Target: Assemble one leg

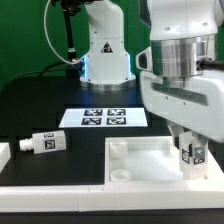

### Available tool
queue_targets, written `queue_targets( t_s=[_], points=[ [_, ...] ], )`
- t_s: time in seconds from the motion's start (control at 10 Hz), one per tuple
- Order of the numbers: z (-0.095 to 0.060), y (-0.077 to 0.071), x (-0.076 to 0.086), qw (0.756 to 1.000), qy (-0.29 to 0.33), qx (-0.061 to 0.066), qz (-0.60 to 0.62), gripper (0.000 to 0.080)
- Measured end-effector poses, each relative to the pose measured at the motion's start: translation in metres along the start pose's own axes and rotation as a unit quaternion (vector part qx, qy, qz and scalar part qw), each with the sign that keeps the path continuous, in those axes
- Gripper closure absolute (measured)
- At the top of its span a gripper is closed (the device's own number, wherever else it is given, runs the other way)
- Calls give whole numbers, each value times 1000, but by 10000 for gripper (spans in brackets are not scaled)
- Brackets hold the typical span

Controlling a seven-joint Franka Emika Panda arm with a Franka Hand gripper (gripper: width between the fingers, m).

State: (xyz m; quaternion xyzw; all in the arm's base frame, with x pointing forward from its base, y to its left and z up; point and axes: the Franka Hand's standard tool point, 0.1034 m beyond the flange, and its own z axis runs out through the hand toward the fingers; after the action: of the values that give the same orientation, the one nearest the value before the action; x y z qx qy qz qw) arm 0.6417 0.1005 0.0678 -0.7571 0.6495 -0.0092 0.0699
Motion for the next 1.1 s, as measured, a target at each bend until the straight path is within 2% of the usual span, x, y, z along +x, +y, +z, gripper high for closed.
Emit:
queue_targets(
  t_s=[0.1, 0.3, 0.4, 0.5, 0.6, 0.7, 0.8, 1.0, 1.1],
  points=[
    [0, 1, -1, 996, -13, 4, 86, 513],
    [0, 1, -5, 986, -18, 2, 168, 512],
    [0, 1, -4, 985, -20, 2, 174, 512],
    [1, 1, -5, 983, -20, 3, 181, 467],
    [1, 1, -6, 990, -19, 3, 140, 467],
    [2, 2, -11, 998, -20, 5, 57, 290],
    [2, 1, -19, 999, -22, 10, -26, 180],
    [2, 3, -22, 986, -21, 19, -165, 158],
    [3, 3, -20, 980, -19, 19, -197, 151]
  ],
)
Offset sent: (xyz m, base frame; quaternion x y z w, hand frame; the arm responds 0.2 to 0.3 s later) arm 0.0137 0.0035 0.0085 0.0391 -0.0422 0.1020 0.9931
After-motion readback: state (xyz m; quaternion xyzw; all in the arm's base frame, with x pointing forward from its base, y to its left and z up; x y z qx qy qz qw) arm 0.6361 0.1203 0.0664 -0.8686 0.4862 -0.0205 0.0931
